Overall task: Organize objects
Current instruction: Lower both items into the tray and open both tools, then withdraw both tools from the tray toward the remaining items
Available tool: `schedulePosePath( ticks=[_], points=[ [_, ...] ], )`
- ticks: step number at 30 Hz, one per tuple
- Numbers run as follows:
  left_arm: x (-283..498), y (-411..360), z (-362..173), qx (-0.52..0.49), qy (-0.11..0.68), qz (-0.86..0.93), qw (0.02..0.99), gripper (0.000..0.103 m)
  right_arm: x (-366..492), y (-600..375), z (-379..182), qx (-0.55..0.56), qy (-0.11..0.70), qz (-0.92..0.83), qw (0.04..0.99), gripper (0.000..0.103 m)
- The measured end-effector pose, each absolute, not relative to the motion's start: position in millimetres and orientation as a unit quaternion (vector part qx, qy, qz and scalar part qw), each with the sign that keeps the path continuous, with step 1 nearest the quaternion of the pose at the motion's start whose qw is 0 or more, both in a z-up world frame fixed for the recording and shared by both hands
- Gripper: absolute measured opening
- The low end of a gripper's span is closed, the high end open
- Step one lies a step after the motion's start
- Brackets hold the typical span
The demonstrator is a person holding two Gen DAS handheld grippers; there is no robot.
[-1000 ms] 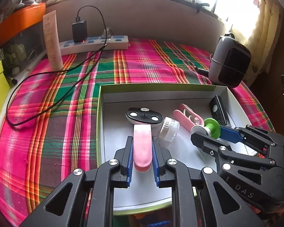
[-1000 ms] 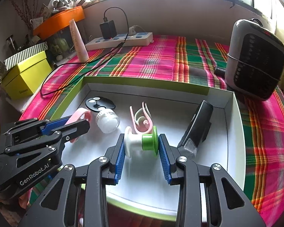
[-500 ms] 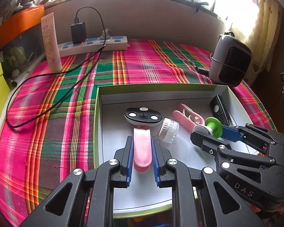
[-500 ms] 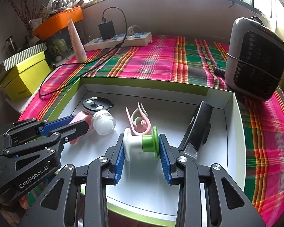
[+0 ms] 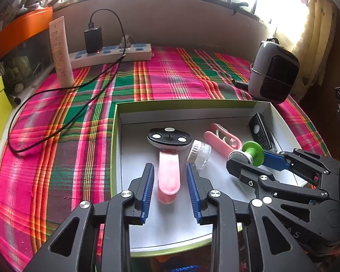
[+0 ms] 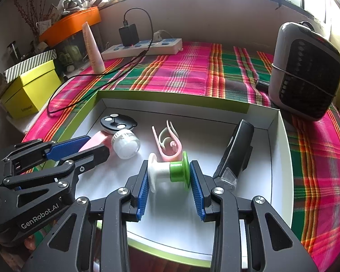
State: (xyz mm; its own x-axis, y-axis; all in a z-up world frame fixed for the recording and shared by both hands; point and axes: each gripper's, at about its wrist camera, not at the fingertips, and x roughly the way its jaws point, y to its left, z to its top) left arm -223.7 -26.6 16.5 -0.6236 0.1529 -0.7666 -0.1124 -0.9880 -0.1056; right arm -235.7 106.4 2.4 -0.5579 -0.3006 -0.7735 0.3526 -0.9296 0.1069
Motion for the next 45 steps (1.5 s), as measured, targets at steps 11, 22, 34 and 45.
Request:
schedulePosePath(
  ticks=[11, 22, 34, 45],
  points=[
    [-211, -28, 23, -0.420, -0.028, 0.905, 0.068, 0.034, -225, 113, 8, 0.422, 0.019, -0.888, 0.183, 0.045],
    [-194, -30, 29, -0.407, -0.031, 0.911, 0.056, 0.038, -213, 114, 13, 0.413, 0.017, -0.892, 0.186, 0.045],
    [-172, -30, 38, -0.394, -0.036, 0.917, 0.050, 0.039, -192, 115, 22, 0.398, 0.012, -0.897, 0.193, 0.045],
    [-150, -29, 43, -0.387, -0.034, 0.920, 0.044, 0.040, -172, 115, 27, 0.388, 0.013, -0.901, 0.194, 0.045]
  ],
)
